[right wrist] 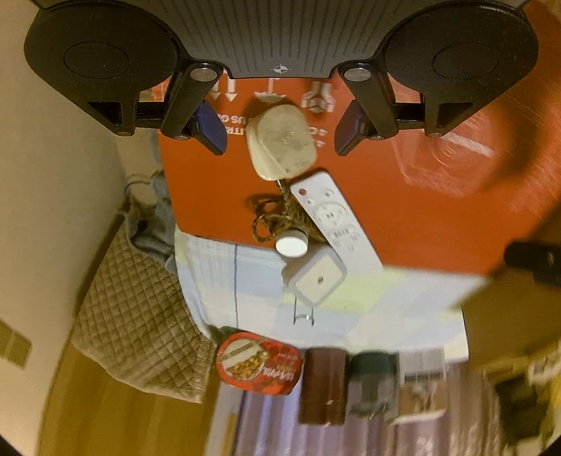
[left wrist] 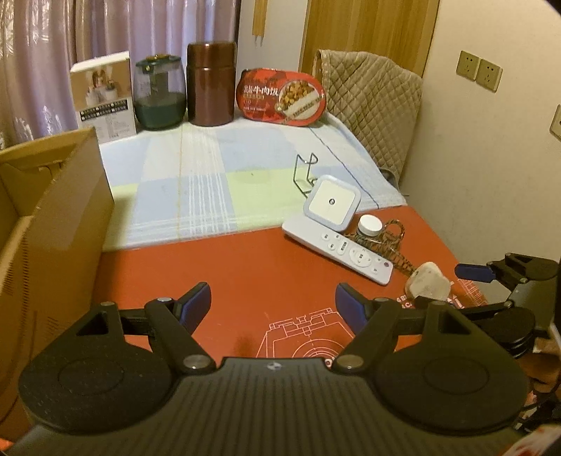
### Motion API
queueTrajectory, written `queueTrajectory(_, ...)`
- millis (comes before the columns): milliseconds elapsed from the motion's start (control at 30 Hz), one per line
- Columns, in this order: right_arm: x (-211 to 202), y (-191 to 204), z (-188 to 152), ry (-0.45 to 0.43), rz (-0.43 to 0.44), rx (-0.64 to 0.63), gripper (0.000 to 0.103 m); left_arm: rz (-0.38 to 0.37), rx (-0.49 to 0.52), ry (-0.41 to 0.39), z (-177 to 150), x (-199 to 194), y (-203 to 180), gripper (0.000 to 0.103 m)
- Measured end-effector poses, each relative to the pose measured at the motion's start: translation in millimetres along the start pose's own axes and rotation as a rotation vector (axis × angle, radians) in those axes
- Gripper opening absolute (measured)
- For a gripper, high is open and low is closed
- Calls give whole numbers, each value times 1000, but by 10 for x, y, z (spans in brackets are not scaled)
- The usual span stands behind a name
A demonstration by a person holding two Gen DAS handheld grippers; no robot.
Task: Organize rigid objects
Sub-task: 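Grasp the white plug adapter with the right gripper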
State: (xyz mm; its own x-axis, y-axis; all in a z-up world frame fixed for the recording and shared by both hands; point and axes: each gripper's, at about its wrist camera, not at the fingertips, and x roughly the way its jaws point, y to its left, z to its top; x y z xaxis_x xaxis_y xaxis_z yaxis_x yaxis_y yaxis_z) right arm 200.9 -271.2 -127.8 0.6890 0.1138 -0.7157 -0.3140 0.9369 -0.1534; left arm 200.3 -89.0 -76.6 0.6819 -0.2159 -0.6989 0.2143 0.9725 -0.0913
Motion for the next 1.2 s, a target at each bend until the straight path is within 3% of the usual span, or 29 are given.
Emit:
queueTrajectory(300, 254, 91, -68, 12, -23, -99, 57, -15, -18, 14, 5, 226, 46, 75)
queueTrajectory(500, 315, 116, -66, 22, -50, -132, 44, -22, -26, 24, -19, 306, 49, 75)
queueTrajectory(867, 125, 77, 11, -20, 20, 4, 43, -33, -35, 42, -80, 375, 74, 75)
queueTrajectory(1033, 26, -24, 107, -85, -1, 72, 43, -34, -39, 43, -73, 387, 92, 75)
queueTrajectory(1200, 94, -132, 204, -93, -40, 90, 43, -43, -40, 40, -51, 416, 95, 75)
